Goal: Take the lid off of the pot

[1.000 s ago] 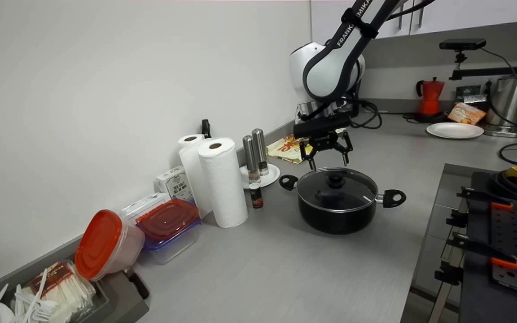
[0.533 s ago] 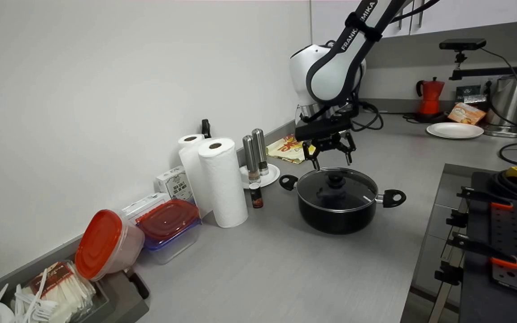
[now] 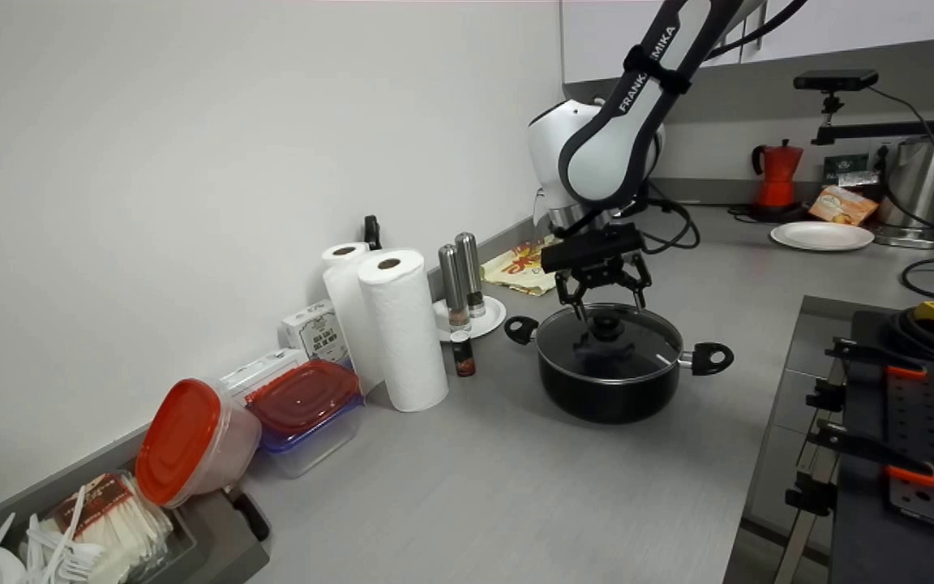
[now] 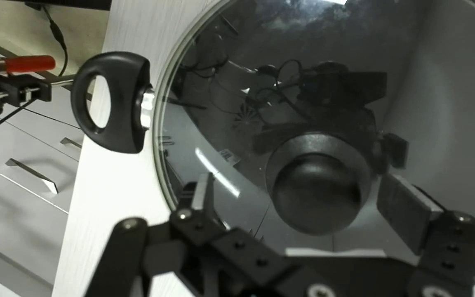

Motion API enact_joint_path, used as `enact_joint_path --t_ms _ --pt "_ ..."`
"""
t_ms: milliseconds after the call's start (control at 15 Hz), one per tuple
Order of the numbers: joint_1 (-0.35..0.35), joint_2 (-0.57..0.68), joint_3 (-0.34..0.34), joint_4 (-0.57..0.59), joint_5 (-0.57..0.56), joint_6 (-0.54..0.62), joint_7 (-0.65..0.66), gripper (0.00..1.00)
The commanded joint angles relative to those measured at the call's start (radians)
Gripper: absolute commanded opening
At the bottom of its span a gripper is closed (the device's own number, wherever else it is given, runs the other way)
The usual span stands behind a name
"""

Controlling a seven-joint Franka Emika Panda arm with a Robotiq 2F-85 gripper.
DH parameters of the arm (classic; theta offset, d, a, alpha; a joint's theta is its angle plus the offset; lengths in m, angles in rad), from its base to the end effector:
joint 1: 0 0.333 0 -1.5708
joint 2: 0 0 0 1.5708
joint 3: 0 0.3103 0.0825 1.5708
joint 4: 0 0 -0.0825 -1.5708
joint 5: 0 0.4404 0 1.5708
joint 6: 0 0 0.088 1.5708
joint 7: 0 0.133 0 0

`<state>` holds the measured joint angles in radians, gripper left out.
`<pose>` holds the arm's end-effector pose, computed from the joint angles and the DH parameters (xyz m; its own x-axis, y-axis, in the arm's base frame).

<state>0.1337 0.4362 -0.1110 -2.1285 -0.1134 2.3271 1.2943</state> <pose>0.5704 0.0041 0.1072 0.3862 -0.9216 0.0390 -0.8946 -0.3639 0.2594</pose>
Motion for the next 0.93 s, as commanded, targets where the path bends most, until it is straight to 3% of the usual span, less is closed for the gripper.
enact_joint_path --t_ms 0,67,467,867 --pt "0.003 0.004 -0.001 -0.024 0.002 0.043 0.023 0.89" --pt "0.004 0.005 -0.001 -0.026 0.002 0.048 0.022 0.73" --pt "0.012 0.003 -0.003 -0.029 -0.004 0.079 0.023 0.28" --pt "0.014 -0.019 -0.001 -0.04 -0.004 0.084 0.021 0.25"
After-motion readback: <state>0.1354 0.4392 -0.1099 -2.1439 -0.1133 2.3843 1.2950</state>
